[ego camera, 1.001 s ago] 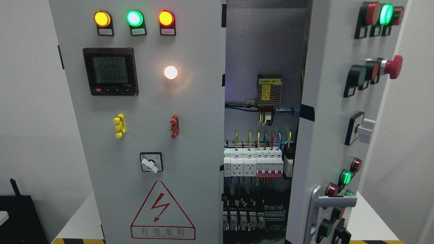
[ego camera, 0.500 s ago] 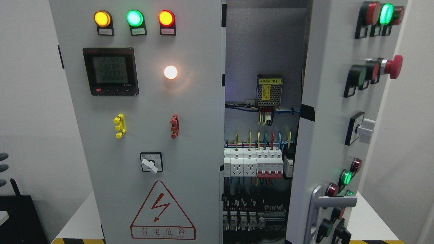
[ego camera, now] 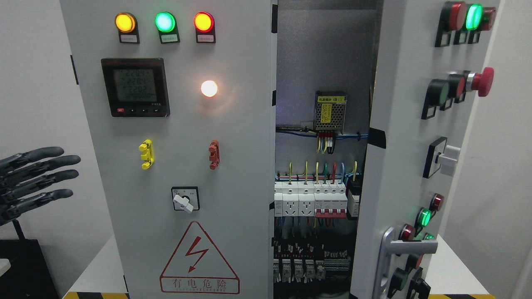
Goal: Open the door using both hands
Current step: 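Reach the left hand into the gap behind the push-button door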
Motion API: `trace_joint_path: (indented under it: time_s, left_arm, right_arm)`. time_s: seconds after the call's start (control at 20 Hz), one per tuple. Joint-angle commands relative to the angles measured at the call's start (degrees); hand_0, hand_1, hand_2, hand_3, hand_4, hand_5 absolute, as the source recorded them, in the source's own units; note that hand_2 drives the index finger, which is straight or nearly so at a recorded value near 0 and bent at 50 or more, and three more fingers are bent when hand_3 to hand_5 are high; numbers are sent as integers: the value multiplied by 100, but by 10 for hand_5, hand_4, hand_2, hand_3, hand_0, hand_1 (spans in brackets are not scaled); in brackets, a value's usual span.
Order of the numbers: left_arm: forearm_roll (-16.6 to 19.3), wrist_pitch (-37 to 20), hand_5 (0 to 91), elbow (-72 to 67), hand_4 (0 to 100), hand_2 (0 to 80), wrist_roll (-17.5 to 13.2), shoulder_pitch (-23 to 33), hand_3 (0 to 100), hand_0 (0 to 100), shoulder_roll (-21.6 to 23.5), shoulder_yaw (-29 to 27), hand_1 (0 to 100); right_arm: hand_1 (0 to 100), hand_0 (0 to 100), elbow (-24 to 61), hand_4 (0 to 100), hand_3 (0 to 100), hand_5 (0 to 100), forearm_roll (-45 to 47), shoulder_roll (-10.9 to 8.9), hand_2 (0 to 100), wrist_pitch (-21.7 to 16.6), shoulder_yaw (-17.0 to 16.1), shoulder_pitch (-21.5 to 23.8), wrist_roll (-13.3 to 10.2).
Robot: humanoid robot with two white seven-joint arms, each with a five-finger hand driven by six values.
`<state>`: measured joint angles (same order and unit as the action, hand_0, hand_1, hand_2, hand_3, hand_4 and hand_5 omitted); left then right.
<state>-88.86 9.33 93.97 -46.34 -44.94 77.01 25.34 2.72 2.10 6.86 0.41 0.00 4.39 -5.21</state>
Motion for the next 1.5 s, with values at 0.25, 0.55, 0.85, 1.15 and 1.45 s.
trace_joint_path:
  time_s: [0.25,0.55,0.85,1.15,1.45]
  left_arm:
    - [-665,245,0,-203,0,0,231,-4380,0,120,-1899,5610,389]
    - [-790,148,0,-1028,0,0,231,-4515,0,120,-3216,5754,389]
    - [-782,43,0,-1390,0,0,239,-4488,0,120,-4227,5632,389]
    - [-799,51,0,-1636,0,0,239,-4470,0,120,-5029,5113,389]
    - [-799,69,0,-1706,0,0,643,-4585,0,120,-5529,4876,389]
  right_arm:
    - [389,120,0,0,0,0,1,0,0,3,176,0,2]
    - [389,120,0,0,0,0,1,0,0,3,176,0,2]
    - [389,120,0,0,0,0,1,0,0,3,176,0,2]
    - [389,120,0,0,0,0,1,0,0,3,176,0,2]
    - [389,120,0,0,0,0,1,0,0,-6,176,0,2]
